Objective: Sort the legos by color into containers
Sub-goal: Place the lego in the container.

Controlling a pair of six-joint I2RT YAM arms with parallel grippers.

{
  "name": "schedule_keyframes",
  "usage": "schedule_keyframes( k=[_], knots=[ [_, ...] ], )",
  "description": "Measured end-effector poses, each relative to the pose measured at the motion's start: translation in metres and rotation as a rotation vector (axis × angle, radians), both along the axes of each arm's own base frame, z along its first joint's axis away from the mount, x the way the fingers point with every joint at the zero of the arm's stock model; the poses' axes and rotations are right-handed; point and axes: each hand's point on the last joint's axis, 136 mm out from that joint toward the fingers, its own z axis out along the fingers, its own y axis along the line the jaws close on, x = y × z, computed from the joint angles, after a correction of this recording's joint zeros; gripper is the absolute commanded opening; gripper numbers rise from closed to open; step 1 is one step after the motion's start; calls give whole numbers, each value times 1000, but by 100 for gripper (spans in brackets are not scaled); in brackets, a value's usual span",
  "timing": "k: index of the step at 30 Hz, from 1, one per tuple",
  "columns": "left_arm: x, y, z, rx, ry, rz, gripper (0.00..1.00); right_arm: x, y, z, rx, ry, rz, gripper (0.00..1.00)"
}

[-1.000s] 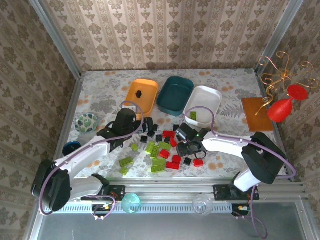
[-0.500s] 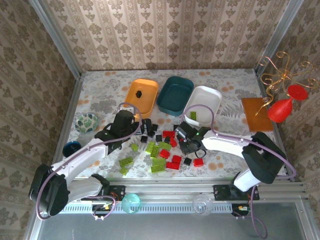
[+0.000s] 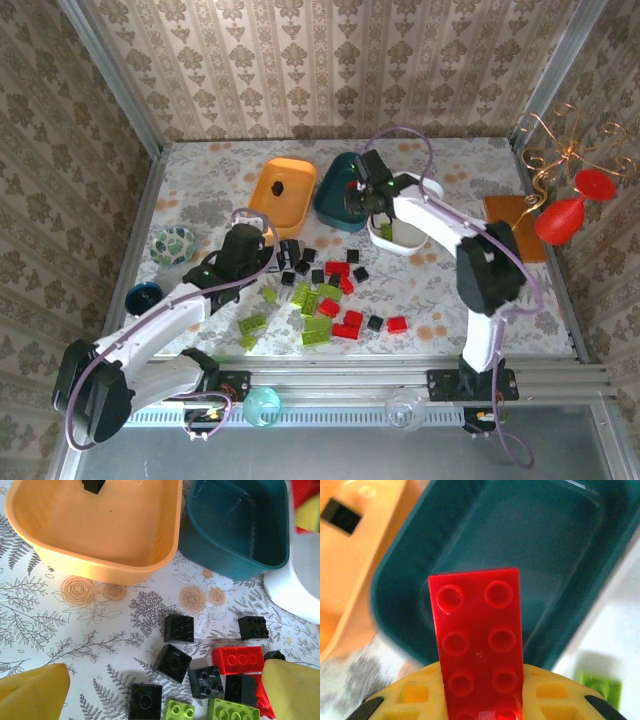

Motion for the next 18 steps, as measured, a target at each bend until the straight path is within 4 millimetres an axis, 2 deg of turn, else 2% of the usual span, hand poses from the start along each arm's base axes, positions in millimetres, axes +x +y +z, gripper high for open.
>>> schedule_keyframes(
  k=[5, 11, 13, 16, 18],
  knots=[
    [-5, 4, 4, -2, -3, 0, 100, 48, -5, -27, -50, 48, -56, 24],
    [-8, 6, 1, 6, 9, 1, 99, 82, 3, -42, -66, 70, -85, 29],
    [-11, 8, -2, 16, 22, 1, 98, 90, 5, -45, -67, 72, -96, 37],
    [-17, 14, -6, 27, 41, 7, 99, 94, 6, -53, -73, 85, -104, 57],
    [-22, 18, -9, 30, 50, 15, 99, 91, 5, -56, -77, 103, -110, 64]
  ],
)
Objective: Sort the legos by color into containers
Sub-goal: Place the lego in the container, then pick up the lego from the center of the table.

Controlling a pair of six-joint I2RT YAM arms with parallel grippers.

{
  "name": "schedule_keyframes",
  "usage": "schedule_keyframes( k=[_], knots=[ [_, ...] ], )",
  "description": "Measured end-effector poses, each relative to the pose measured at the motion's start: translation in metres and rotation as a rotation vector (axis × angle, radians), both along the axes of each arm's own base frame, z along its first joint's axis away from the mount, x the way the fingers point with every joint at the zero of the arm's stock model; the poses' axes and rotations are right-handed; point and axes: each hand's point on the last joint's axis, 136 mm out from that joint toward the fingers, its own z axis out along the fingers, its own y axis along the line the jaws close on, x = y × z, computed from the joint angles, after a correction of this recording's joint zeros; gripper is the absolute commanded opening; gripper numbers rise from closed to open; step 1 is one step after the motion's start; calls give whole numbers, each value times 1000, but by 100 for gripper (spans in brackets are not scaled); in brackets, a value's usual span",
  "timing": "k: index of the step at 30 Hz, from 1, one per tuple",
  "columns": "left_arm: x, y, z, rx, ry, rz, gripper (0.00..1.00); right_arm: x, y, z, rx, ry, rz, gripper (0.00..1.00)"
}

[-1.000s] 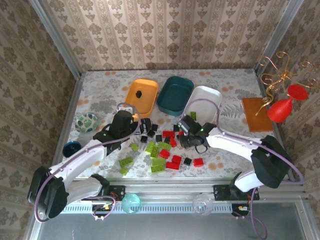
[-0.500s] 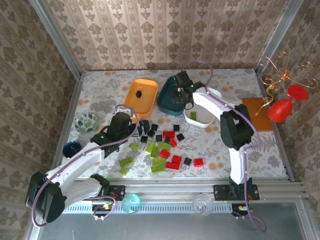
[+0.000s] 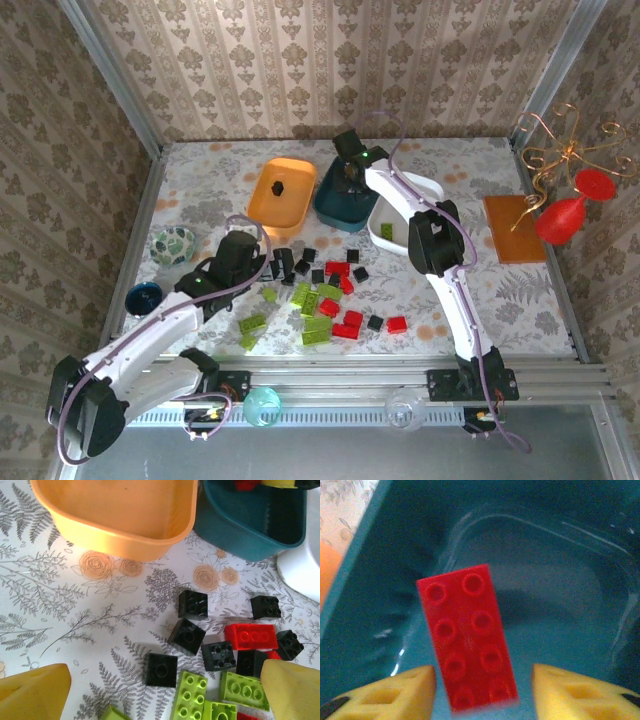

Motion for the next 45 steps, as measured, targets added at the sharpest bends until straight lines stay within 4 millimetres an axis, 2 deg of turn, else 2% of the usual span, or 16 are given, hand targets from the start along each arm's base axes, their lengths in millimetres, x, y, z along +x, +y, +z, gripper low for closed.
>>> schedule_keyframes(
  k=[5, 7, 11, 15, 17, 19, 23, 27, 34, 38, 45],
  knots=[
    [-10, 9, -13, 22, 37, 14, 95, -1, 2, 4, 3, -8, 5, 68],
    [-12, 10, -17, 30, 51, 15, 93, -9, 1, 9, 0, -9, 15, 69],
    [-15, 7, -30, 62, 93, 1, 89, -48, 2, 40, 10, -42, 55, 71],
    [-19, -2, -50, 90, 155, -40, 84, -98, 13, 83, 67, -132, 104, 71],
    [-19, -7, -60, 108, 176, -57, 83, -119, 20, 96, 102, -172, 126, 71],
    [-19, -11, -71, 138, 196, -78, 82, -136, 23, 98, 121, -186, 140, 71],
    [-14, -17, -88, 218, 238, -117, 73, -157, 14, 83, 123, -167, 133, 71],
    [-5, -23, -92, 278, 230, -142, 71, -170, 5, 74, 117, -149, 122, 71],
    [3, -28, -104, 352, 231, -168, 64, -178, -1, 101, 151, -213, 116, 72],
    [2, -29, -115, 383, 251, -183, 54, -180, -5, 113, 160, -244, 111, 72],
    [4, -30, -117, 393, 251, -186, 36, -181, -9, 116, 152, -258, 100, 72]
  ],
)
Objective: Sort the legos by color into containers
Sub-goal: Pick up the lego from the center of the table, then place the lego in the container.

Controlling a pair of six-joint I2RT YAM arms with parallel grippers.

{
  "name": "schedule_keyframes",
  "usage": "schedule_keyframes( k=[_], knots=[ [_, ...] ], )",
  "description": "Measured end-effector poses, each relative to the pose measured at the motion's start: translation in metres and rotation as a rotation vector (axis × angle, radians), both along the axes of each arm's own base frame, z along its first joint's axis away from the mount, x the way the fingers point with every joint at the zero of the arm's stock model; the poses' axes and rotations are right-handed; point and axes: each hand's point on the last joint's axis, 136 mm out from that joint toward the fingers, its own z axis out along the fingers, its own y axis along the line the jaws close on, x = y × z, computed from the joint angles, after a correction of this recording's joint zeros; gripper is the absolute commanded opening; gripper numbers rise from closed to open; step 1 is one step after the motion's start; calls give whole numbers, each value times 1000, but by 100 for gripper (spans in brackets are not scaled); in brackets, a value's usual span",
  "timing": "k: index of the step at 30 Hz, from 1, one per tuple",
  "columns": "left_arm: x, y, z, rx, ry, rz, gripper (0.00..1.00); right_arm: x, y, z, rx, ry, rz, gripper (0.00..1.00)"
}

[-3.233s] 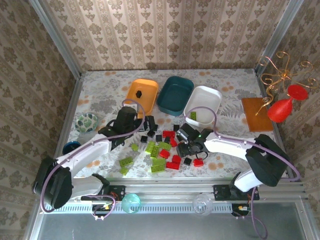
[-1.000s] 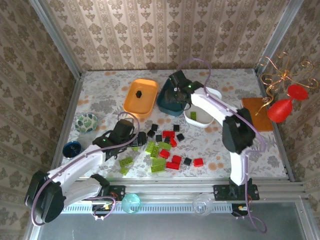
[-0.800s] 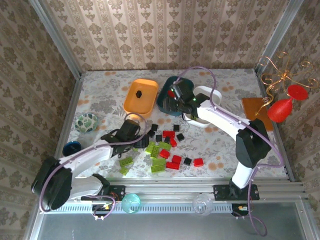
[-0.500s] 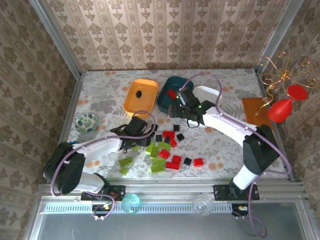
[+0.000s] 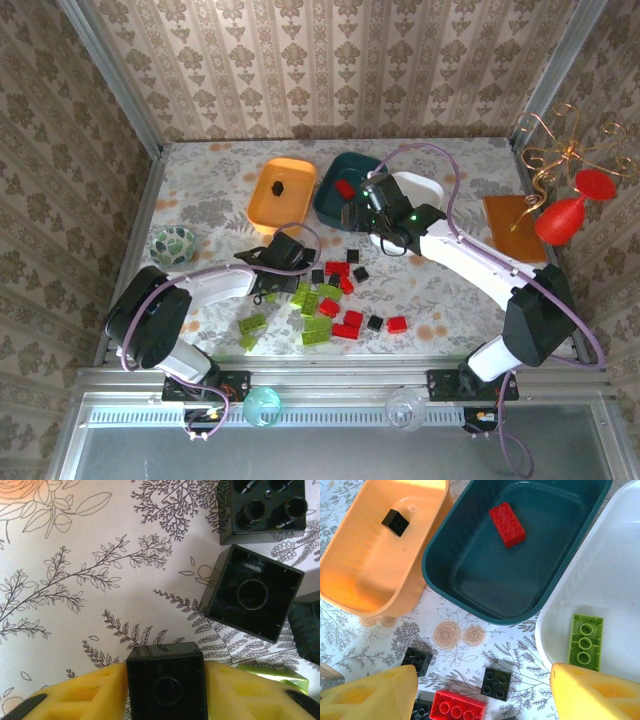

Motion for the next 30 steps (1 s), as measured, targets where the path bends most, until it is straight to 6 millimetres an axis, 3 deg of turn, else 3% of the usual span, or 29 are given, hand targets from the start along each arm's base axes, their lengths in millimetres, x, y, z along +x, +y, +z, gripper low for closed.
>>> schedule_keyframes(
  k=[6, 9, 15, 19, 21, 24, 30],
  knots=[
    [3, 1, 6, -4, -22, 8, 31, -5, -3, -3, -4, 5, -1, 72],
    [11, 3, 27, -36, -67, 27, 31, -10, -7, -5, 1, 4, -4, 72],
    [80, 6, 125, -199, -296, 154, 31, -18, -12, -13, 7, 16, -16, 72],
    [132, 7, 162, -242, -389, 215, 30, -21, -14, -19, 4, 30, -22, 72],
    [158, 7, 162, -243, -397, 236, 30, -23, -15, -24, -1, 40, -23, 72],
    [191, 10, 143, -228, -365, 267, 29, -28, -19, -32, -9, 55, -25, 72],
    [234, 9, 100, -183, -287, 289, 33, -39, -25, -41, -11, 77, -31, 72]
  ],
)
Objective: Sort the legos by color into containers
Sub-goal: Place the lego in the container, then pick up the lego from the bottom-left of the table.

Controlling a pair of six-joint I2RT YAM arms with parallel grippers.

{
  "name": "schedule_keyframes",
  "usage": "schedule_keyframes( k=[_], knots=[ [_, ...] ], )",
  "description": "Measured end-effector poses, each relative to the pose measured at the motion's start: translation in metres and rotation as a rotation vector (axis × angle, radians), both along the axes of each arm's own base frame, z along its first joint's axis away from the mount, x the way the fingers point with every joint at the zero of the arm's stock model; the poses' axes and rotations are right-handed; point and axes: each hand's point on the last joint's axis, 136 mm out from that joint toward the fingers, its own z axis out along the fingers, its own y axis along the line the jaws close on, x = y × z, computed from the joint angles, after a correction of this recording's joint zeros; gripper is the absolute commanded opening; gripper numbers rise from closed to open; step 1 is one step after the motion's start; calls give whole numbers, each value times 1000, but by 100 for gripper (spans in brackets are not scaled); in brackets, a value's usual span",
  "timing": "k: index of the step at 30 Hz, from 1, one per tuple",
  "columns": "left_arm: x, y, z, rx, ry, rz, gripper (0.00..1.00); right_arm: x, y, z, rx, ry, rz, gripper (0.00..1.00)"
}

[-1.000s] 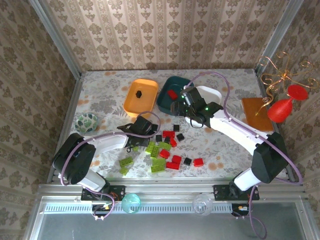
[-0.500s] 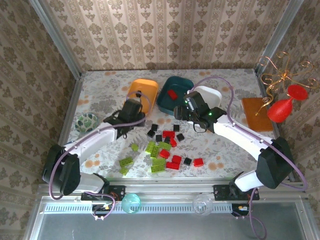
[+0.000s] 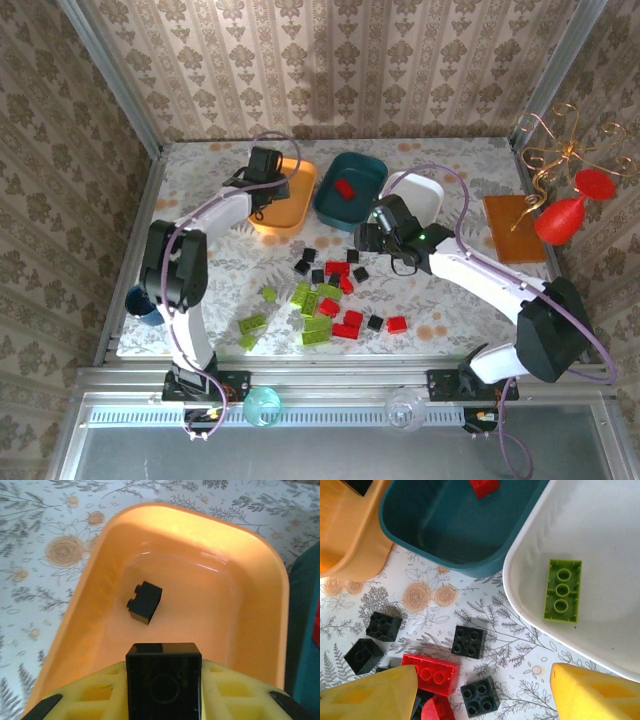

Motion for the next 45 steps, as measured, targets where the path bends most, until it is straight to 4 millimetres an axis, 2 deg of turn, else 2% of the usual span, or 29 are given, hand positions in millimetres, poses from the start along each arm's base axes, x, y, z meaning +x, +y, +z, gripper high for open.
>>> schedule_keyframes(
  k=[5, 9, 13, 17, 21, 24, 27, 30, 33, 36, 40, 45],
  knots=[
    [17, -11, -12, 6, 31, -20, 48, -9, -2, 0, 7, 0, 4, 72],
    [21, -15, -7, -4, 33, -28, 65, -12, 1, -1, 16, 5, 20, 73],
    [15, -18, 1, -37, 25, -36, 76, -18, 10, -1, 30, 14, 58, 73],
    [-19, -12, 26, -89, -6, -48, 84, -33, 37, -1, 42, 21, 179, 73],
    [-68, 3, 70, -180, -102, -44, 90, -54, 90, -12, 55, 52, 366, 74],
    [-104, 20, 92, -231, -169, -28, 100, -72, 135, -29, 39, 89, 513, 75],
    [-138, 41, 102, -251, -218, 7, 100, -91, 176, -46, 1, 114, 634, 75],
    [-168, 64, 106, -249, -256, 53, 100, -105, 208, -59, -19, 122, 717, 74],
    [-194, 85, 114, -253, -307, 101, 100, -110, 231, -68, -23, 123, 761, 72],
    [-214, 102, 120, -255, -354, 139, 100, -102, 248, -73, -24, 114, 774, 68],
    [-227, 115, 120, -241, -366, 172, 100, -90, 267, -82, -30, 106, 771, 64],
    [-230, 118, 112, -218, -337, 181, 100, -79, 276, -99, -66, 107, 757, 57]
  ],
)
